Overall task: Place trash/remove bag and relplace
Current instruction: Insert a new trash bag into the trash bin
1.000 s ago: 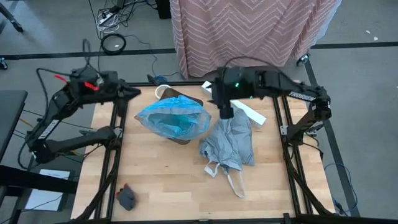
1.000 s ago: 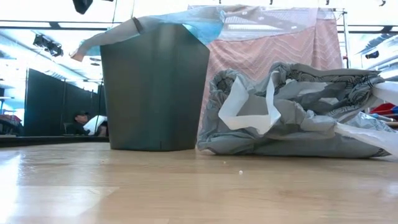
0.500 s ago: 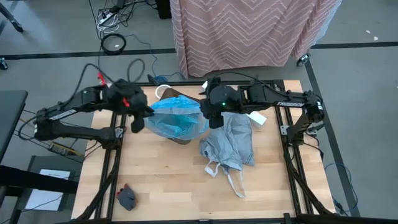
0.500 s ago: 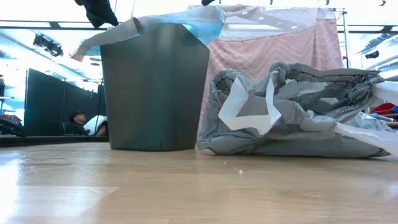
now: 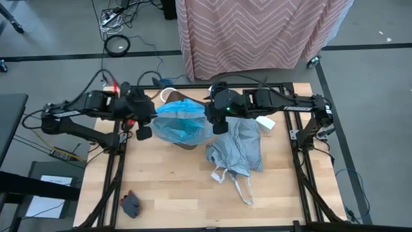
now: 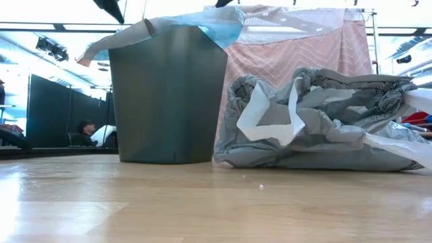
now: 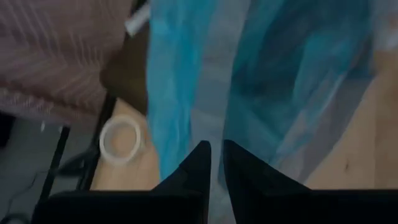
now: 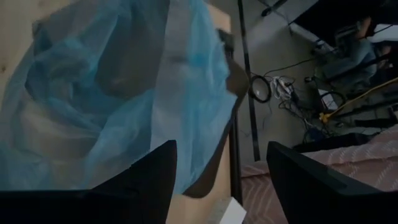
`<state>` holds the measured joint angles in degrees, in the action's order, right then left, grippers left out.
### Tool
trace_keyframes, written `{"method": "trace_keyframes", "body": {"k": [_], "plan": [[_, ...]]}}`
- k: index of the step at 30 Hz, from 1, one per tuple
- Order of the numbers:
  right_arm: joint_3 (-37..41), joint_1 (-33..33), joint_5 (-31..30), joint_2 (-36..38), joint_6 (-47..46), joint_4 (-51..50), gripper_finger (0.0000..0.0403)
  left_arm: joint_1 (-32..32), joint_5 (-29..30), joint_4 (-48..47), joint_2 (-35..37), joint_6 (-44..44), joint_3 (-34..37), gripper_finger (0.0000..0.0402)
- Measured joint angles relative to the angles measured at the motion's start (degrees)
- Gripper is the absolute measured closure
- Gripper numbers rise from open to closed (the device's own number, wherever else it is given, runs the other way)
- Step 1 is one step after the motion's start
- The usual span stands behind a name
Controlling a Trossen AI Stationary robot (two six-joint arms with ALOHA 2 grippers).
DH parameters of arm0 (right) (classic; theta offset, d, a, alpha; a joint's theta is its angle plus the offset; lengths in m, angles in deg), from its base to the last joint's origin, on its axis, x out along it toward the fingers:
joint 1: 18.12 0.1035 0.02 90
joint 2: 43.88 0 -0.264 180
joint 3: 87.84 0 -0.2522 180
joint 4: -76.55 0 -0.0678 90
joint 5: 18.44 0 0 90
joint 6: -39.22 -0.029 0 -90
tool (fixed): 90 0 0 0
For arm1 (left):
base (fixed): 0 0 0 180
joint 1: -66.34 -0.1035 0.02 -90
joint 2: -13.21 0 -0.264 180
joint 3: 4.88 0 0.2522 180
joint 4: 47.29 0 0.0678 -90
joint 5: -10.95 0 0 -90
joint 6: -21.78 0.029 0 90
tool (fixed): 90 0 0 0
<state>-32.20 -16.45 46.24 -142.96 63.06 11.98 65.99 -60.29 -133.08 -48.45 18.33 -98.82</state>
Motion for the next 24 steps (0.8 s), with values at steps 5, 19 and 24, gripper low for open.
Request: {"method": "trace_keyframes", "body": {"k": [5,19,24], "plan": [[0.0,0.6,-0.2,-0.9,0.2,-1.2,0.0158,1.9,0.2,-4.8,-2.7,-1.9,0.0,0.0351],[0.0,0.5,1.0,-4.2,0.2,-3.7,0.0166,5.0,3.7,-5.9,-5.9,-2.8,0.0,0.0351],[0.0,-0.2,1.1,-5.0,0.2,-3.7,0.0165,5.1,9.1,-6.0,-6.0,-2.6,0.0,0.0351]]}}
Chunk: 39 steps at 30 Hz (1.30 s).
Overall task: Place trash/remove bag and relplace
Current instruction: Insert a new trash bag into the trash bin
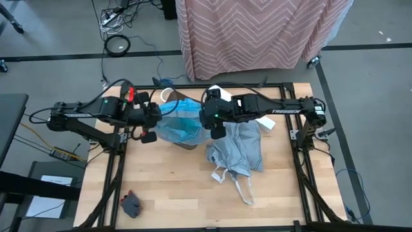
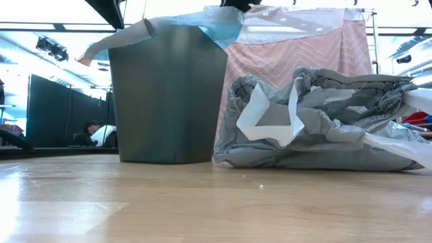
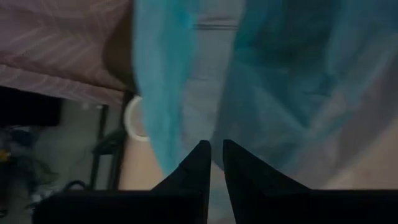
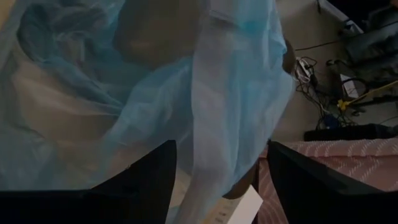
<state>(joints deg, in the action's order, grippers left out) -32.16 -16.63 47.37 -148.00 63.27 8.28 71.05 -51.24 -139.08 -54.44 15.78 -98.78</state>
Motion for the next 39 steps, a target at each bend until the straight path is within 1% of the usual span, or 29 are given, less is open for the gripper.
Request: {"method": "trace_keyframes", "body": {"k": [2,7,9,16,23,25,27,29,31,35,36,39], "plan": [[0.0,-0.1,0.0,0.0,0.0,0.2,0.0163,0.0,1.0,0.3,0.0,0.9,0.0,0.0351],[0.0,-0.2,0.0,0.0,0.0,0.4,0.0159,0.0,-2.1,0.4,0.0,1.4,0.0,0.0339],[0.0,-0.2,0.0,0.0,0.1,0.3,0.0157,0.0,-2.0,0.3,0.0,1.3,0.0,0.0329],[0.0,-0.8,0.4,0.0,0.1,0.4,0.0154,0.0,4.5,0.7,-0.4,1.3,0.0,0.0301],[0.0,-1.7,0.4,0.1,0.1,0.4,0.0157,0.0,4.6,0.9,-3.6,1.4,0.0,0.0295],[0.0,-1.7,0.4,0.1,0.0,0.4,0.0164,0.0,4.8,1.0,-4.5,1.3,0.0,0.0297],[0.0,-1.7,0.4,0.1,0.0,0.4,0.0183,-0.1,5.4,1.0,-5.5,1.2,0.0,0.0304],[0.0,-1.7,0.4,0.1,0.0,0.3,0.0216,-0.1,6.2,0.9,-5.9,1.1,0.0,0.0317],[0.0,-1.7,0.3,0.1,-0.1,0.4,0.0262,-0.1,6.9,0.9,-5.9,1.1,0.0,0.0337],[0.0,-1.6,-2.3,0.1,0.0,0.4,0.0376,-0.1,6.7,0.8,-5.6,0.9,0.0,0.0387],[0.0,-1.6,-2.9,0.1,0.2,0.4,0.0388,-0.1,6.5,0.6,-5.3,0.9,0.0,0.0393],[0.0,-1.5,-4.2,0.1,0.2,0.4,0.0390,-0.1,7.2,0.5,-4.7,1.4,0.0,0.0394]]}}
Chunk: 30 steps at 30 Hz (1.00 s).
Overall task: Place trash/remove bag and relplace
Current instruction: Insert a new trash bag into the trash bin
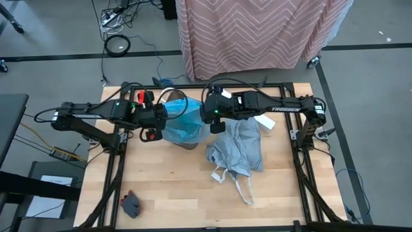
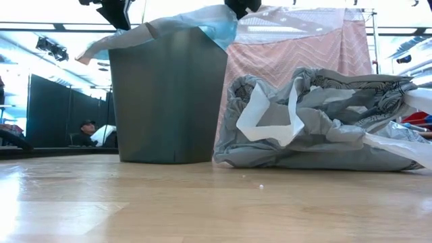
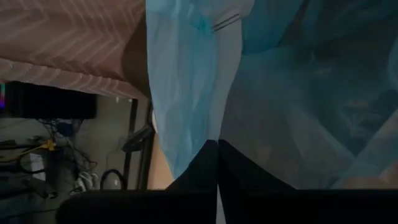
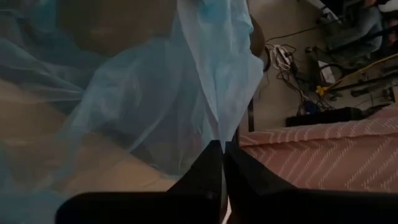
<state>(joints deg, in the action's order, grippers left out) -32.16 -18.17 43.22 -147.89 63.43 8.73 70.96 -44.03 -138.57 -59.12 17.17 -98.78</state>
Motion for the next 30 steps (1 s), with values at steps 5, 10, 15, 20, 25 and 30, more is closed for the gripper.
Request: {"method": "trace_keyframes", "body": {"k": [5,10,15,20,25,30], "plan": [[0.0,-0.3,-0.5,0.0,0.0,0.2,0.0400,-0.1,4.5,1.8,0.1,4.4,0.0,0.0398],[0.0,-1.0,-0.6,0.0,0.0,0.4,0.0402,-2.6,8.2,6.7,0.1,9.6,0.0,0.0398],[0.0,-2.0,-0.6,0.0,-0.2,1.5,0.0403,-8.4,7.8,11.4,0.1,13.1,0.0,0.0399],[0.0,-3.6,-0.4,0.0,-2.3,1.5,0.0403,-14.5,1.8,12.7,0.1,16.5,0.0,0.0399],[0.0,-5.7,0.9,0.0,-4.2,1.5,0.0403,-19.1,0.5,16.9,0.0,21.2,0.0,0.0398],[0.0,-7.2,3.0,0.0,-5.0,0.4,0.0403,-23.4,-6.1,21.6,0.0,23.8,0.0,0.0398]]}}
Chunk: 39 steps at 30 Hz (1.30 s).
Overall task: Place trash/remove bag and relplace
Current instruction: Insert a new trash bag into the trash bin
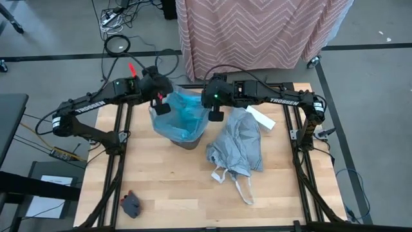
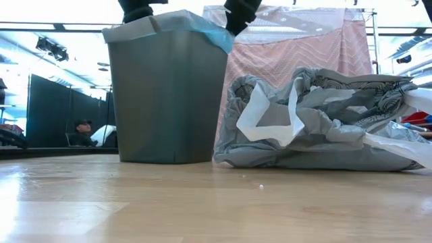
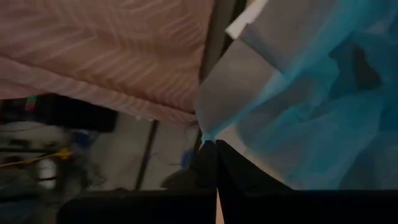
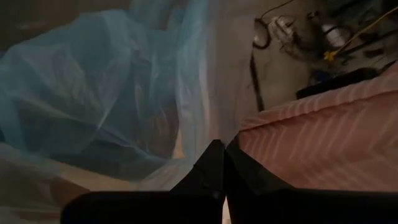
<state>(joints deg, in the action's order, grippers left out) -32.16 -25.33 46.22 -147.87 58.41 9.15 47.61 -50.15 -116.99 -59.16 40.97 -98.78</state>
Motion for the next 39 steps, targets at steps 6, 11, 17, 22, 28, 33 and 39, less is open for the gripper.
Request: {"method": "trace_keyframes", "body": {"k": [6,11,17,22,28,33,39], "plan": [[2.3,-0.6,1.9,0.1,-2.6,-1.5,0.0403,-3.4,-3.8,1.1,-0.8,-0.1,3.4,0.0397],[6.1,-0.5,2.9,0.1,-3.0,-0.1,0.0403,-5.8,-4.6,3.1,-0.7,1.8,6.2,0.0397],[9.6,-0.6,3.6,0.1,-3.1,3.1,0.0403,-7.6,-7.6,6.1,-0.7,1.8,8.5,0.0396],[10.6,-0.8,4.9,0.1,-3.7,5.6,0.0403,-9.1,-10.9,6.7,-0.7,2.2,10.0,0.0396],[11.1,-1.9,6.1,0.1,-5.5,6.7,0.0403,-10.9,-16.6,5.9,-0.6,1.3,11.3,0.0396],[12.6,-2.2,7.1,0.1,-5.8,7.3,0.0403,-10.8,-21.2,2.0,0.1,0.0,11.2,0.0396],[17.4,-1.7,11.2,0.0,-7.1,10.2,0.0403,-10.8,-22.2,-5.3,3.6,-0.5,11.2,0.0396]]}}
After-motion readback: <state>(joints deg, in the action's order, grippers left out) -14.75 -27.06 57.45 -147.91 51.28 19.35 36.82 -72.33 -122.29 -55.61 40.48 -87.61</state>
